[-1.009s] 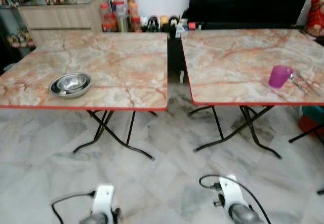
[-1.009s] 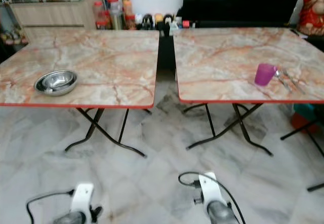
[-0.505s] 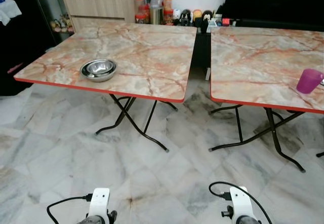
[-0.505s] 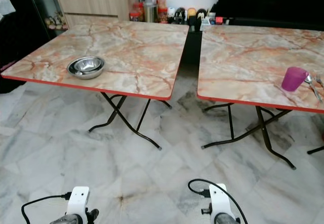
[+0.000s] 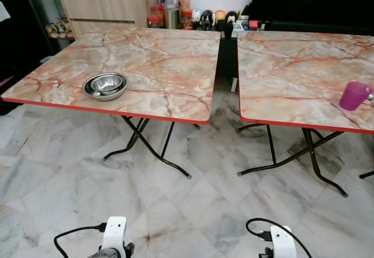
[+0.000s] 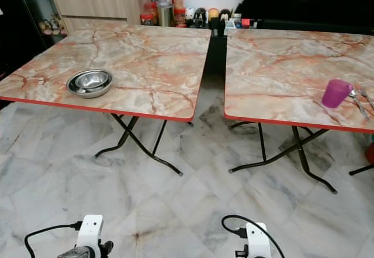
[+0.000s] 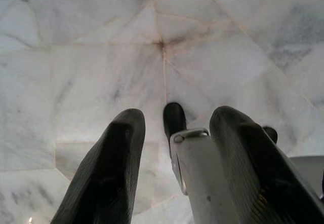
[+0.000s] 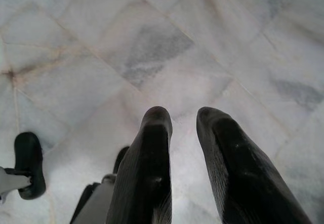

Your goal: Setting the table

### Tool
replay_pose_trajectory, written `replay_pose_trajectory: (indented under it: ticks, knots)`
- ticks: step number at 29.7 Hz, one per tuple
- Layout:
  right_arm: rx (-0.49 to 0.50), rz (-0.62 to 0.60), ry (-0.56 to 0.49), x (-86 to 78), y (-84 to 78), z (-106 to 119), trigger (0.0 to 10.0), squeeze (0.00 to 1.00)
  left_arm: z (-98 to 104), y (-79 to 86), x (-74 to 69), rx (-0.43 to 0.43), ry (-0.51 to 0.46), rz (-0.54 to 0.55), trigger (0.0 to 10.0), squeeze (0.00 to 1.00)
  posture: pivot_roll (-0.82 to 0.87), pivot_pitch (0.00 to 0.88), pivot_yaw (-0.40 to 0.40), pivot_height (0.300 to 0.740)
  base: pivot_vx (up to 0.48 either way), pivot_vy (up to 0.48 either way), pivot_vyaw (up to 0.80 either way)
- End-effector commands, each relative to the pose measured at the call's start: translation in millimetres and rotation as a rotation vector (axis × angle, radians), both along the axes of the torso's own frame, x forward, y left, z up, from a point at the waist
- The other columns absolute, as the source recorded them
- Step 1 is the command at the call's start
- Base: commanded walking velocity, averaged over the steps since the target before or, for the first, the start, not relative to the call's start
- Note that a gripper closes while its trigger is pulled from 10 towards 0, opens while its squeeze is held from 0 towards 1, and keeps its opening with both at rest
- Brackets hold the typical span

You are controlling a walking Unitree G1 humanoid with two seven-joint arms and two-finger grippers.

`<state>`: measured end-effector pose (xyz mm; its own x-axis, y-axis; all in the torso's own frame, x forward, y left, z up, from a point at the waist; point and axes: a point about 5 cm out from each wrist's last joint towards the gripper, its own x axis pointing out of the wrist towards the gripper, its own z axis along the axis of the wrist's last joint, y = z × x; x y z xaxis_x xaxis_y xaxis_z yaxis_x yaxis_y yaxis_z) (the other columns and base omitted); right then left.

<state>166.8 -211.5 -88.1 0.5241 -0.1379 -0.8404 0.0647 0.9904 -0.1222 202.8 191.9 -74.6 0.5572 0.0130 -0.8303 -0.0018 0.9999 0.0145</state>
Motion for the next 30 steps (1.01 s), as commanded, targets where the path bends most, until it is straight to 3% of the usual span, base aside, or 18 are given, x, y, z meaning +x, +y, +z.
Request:
replay_pose_trajectory:
  ticks: [1, 25, 30]
  knots:
    - [0.002, -0.011, 0.002, -3.5, -0.1, -1.4, 10.0, 0.0, 1.7, 1.7, 2.9, 0.012, 0.003, -0.004, 10.0, 0.0, 0.0, 0.0, -0.006, 0.74, 0.337, 0.0, 0.0]
    - [-0.019, 0.018, 0.004, -2.1, 0.3, -0.9, 10.0, 0.0, 2.0, 2.2, 3.6, 0.013, 0.011, -0.014, 10.0, 0.0, -0.01, 0.0, 0.008, 0.74, 0.351, 0.0, 0.0]
    - [-0.028, 0.046, 0.007, 4.9, 1.4, 1.6, 10.0, 0.0, 1.7, 1.8, 2.9, 0.011, 0.01, -0.012, 10.0, 0.0, -0.01, 0.0, 0.005, 0.74, 0.362, 0.0, 0.0]
